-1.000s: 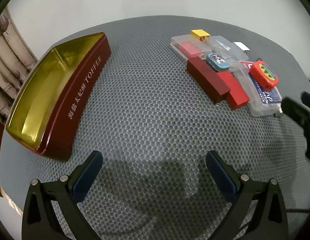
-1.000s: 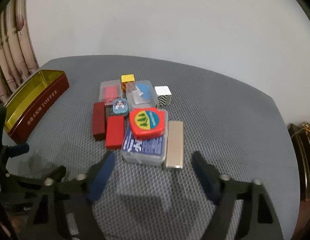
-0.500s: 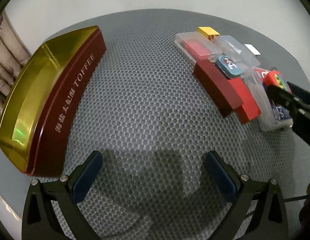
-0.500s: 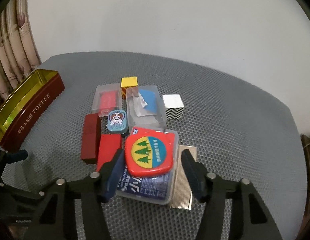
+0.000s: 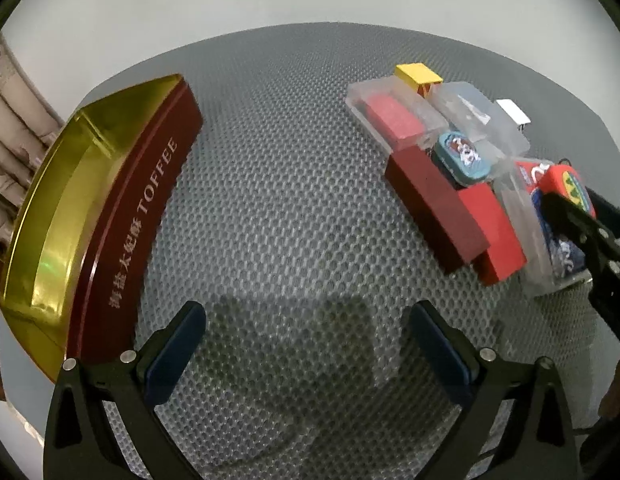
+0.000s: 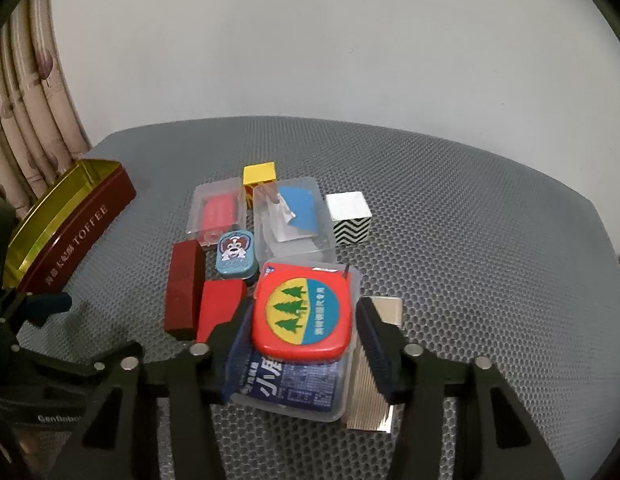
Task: Organize rigid objects
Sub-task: 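Grasp the red tape measure with the right tool while the left tool approaches the dark red block, then grasp the dark red block with the left tool and carry it over the tin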
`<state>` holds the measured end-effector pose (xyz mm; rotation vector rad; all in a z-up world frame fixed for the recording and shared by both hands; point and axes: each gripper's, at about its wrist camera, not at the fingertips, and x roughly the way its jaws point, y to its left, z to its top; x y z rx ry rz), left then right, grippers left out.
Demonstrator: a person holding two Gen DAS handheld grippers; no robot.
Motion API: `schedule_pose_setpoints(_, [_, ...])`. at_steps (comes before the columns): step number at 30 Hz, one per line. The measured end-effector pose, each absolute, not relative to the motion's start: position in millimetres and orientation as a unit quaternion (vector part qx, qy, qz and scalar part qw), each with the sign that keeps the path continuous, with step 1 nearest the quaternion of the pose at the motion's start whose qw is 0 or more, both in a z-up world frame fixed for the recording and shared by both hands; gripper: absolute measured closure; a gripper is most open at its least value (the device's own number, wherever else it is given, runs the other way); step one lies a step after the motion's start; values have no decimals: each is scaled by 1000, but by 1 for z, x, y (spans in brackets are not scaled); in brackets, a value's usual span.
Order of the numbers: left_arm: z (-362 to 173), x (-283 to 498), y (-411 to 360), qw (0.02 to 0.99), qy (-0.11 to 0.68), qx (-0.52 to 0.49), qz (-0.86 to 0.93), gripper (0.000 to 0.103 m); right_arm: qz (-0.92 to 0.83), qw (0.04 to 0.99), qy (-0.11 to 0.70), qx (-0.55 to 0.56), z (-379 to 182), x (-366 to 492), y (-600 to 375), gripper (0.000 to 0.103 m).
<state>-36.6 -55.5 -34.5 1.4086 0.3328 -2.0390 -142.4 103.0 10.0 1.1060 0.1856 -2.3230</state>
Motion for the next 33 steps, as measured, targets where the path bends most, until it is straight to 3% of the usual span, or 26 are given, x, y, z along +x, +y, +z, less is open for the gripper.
schedule_pose_setpoints(21, [-13, -103, -67, 310, 198, 538, -759, 3, -898, 178, 41, 400, -5, -152, 196, 56])
schedule_pose_setpoints(26, [-21, -115, -76, 326, 223, 548, -737, 16, -895, 171, 39, 410, -19, -158, 204, 56])
schedule_pose_setpoints(28, [-25, -116, -81, 334, 240, 553, -725, 27, -892, 173, 32, 417, -23, -160, 205, 56])
schedule_pose_setpoints(32, [-25, -115, -87, 342, 255, 552, -716, 32, -888, 174, 23, 425, -28, -163, 207, 56])
schedule_pose_setpoints(33, [-25, -115, -88, 345, 253, 551, -716, 40, -888, 173, 23, 426, -28, -164, 206, 56])
